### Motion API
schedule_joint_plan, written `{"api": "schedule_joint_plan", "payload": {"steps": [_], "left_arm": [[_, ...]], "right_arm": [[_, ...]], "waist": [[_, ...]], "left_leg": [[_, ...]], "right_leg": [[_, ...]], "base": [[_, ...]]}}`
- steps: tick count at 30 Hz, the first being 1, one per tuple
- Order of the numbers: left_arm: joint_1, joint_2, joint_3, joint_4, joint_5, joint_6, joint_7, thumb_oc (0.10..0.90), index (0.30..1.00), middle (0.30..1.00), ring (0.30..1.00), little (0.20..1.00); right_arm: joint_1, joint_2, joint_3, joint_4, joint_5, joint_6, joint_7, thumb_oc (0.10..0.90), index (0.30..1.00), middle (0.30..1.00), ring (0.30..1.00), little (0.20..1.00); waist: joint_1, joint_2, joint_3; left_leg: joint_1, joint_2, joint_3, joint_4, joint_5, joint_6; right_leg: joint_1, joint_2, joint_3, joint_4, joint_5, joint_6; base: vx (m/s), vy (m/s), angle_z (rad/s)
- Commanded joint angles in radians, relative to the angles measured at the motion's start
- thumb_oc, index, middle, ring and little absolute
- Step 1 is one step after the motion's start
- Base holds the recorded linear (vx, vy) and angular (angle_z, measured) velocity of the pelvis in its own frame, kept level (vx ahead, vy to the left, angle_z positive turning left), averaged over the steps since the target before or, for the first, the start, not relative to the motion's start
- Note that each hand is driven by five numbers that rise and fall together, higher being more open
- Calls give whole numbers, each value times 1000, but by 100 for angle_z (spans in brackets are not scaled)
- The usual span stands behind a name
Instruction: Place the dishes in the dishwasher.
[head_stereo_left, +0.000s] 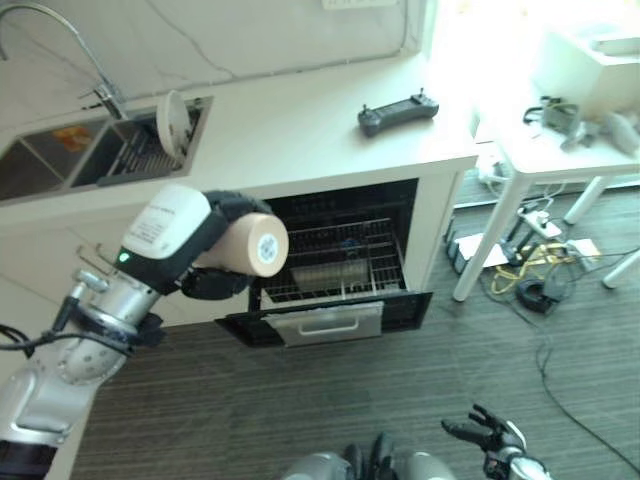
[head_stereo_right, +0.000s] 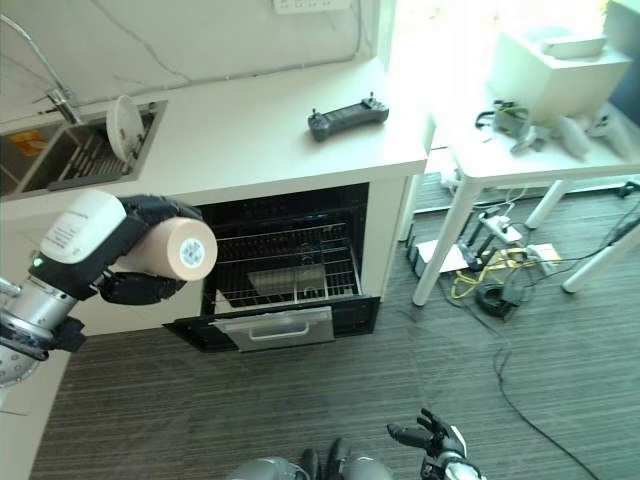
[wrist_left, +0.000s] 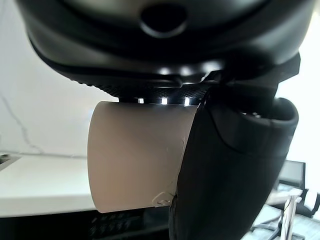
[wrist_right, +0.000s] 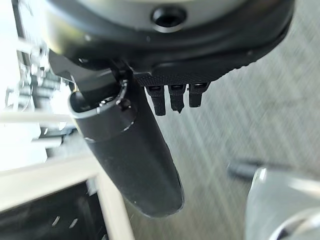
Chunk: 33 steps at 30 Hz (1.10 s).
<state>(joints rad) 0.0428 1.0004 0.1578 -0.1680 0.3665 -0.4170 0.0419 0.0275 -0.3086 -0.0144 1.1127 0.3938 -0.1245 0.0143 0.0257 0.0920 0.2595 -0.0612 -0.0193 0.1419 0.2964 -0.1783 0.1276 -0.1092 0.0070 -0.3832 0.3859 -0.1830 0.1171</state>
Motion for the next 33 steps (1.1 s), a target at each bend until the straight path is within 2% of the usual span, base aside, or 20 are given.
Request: {"api": "schedule_joint_plan", "payload": {"steps": [1,2,3,4,5,8,10,12,13,14,16,17,19,21,23,25,27,31,32,33], "left_arm": [[-190,88,93,36,-62,31,139,400,300,300,300,300],[-194,91,92,37,-64,32,139,400,300,300,300,300],[-214,116,88,43,-81,55,144,400,300,300,300,300],[-217,125,89,48,-90,57,146,400,300,300,300,300],[-225,153,94,70,-121,62,157,400,300,300,300,300],[-226,211,106,132,-184,42,157,400,300,300,300,300],[-198,213,132,142,-212,51,150,400,300,300,300,300],[-181,202,150,122,-218,64,153,400,300,300,300,300],[-179,199,157,118,-227,62,145,400,300,300,300,300],[-204,201,154,117,-249,46,116,400,300,300,300,300],[-247,200,136,126,-267,26,89,400,300,300,300,300],[-257,197,132,128,-268,23,83,400,300,300,300,300],[-240,188,147,119,-267,20,79,400,300,300,300,300],[-230,163,143,106,-249,11,89,400,300,300,300,300],[-225,122,130,101,-198,0,104,400,300,300,300,300],[-208,67,129,99,-130,-22,127,400,300,300,300,300],[-197,37,132,89,-99,-33,137,400,300,300,300,300],[-185,-4,121,81,-37,-52,140,400,300,300,300,300],[-184,-6,112,77,-27,-51,141,400,300,300,300,300],[-186,-5,103,74,-20,-44,146,400,300,300,300,300]], "right_arm": [[21,-24,1,-28,-12,-48,11,800,900,900,900,900],[22,-23,1,-25,-12,-51,12,800,900,900,900,900],[15,-22,3,-2,-19,-64,28,800,900,900,900,900],[10,-23,3,4,-21,-66,30,800,900,900,900,900],[-6,-26,3,27,-25,-70,42,800,900,900,900,900],[-21,-28,9,51,-21,-73,54,800,900,900,900,900],[-16,-36,20,51,-34,-58,55,800,900,900,900,900],[-4,-55,24,42,-45,-59,50,800,900,900,900,900],[1,-63,25,39,-51,-62,44,800,900,900,900,900],[10,-82,19,51,-23,-70,37,800,900,900,900,900],[18,-102,0,76,-13,-78,48,800,900,900,900,900],[17,-105,-6,91,-18,-80,51,800,900,900,900,900],[14,-109,-9,116,-20,-75,58,800,900,900,900,900],[21,-111,-20,128,-15,-75,62,800,900,900,900,900],[27,-111,-27,131,0,-74,61,800,900,900,900,900],[24,-99,-30,130,6,-80,46,800,900,900,900,900],[30,-87,-36,116,13,-81,32,800,900,900,900,900],[48,-42,-48,81,10,-68,-19,800,900,900,900,900],[54,-27,-56,65,5,-63,-27,800,900,900,900,900],[59,-18,-57,49,1,-61,-33,800,900,900,900,900]], "waist": [[-36,28,-3],[-36,30,-4],[-32,31,-6],[-31,27,-5],[-25,16,-9],[-14,-6,-30],[-10,-20,-45],[-17,-25,-52],[-19,-28,-49],[-24,-45,-32],[-23,-54,-10],[-17,-48,-9],[-11,-20,-11],[-16,1,-9],[-15,8,-8],[-11,9,-19],[-12,12,-23],[-6,27,-49],[-9,32,-47],[-16,37,-40]], "left_leg": [[9,-14,-35,4,-117,-23],[9,-10,-37,4,-116,-26],[20,2,-46,4,-126,-35],[25,-1,-48,4,-132,-35],[30,-6,-60,4,-148,-35],[34,16,-76,4,-160,-51],[42,65,-54,4,-152,-84],[42,113,-43,4,-125,-111],[39,121,-36,4,-102,-116],[38,129,5,4,-39,-121],[17,97,15,24,-2,-123],[6,74,-7,4,-5,-123],[-40,60,-53,4,-7,-131],[-116,100,-43,4,33,-165],[-169,120,-35,4,64,-189],[-166,117,-38,4,47,-192],[-155,114,-14,4,43,-178],[-99,54,-72,4,-10,-138],[-72,42,-75,4,-32,-115],[-58,32,-82,4,-44,-99]], "right_leg": [[-15,-102,167,158,19,-1],[-6,-103,164,132,19,-3],[24,-139,167,-85,77,7],[7,-155,179,-86,77,14],[-33,-188,223,-86,70,31],[-54,-194,275,-86,60,53],[-29,-177,247,-86,19,39],[-6,-148,227,-86,-22,0],[7,-144,220,-86,-34,-15],[36,-145,204,-86,-52,-45],[60,-142,197,-86,-59,-67],[63,-131,202,-86,-59,-66],[64,-97,212,-86,-68,-66],[79,-81,189,-86,-87,-75],[100,-82,170,-86,-107,-80],[113,-103,169,-86,-122,-73],[119,-120,151,-86,-113,-67],[144,-128,140,-86,-90,-50],[168,-129,125,-80,-33,-31],[134,-144,128,9,9,-17]], "base": [[55,-176,36],[146,-396,58],[110,-299,15],[189,-475,18],[142,-360,2],[275,-552,0],[317,-635,37],[216,-453,29],[197,-479,31],[264,-510,51],[160,-292,57],[61,3,34],[147,87,11],[124,114,1],[156,212,39],[227,334,9],[147,282,-38],[250,378,-8],[202,290,-23],[150,263,-20]]}}
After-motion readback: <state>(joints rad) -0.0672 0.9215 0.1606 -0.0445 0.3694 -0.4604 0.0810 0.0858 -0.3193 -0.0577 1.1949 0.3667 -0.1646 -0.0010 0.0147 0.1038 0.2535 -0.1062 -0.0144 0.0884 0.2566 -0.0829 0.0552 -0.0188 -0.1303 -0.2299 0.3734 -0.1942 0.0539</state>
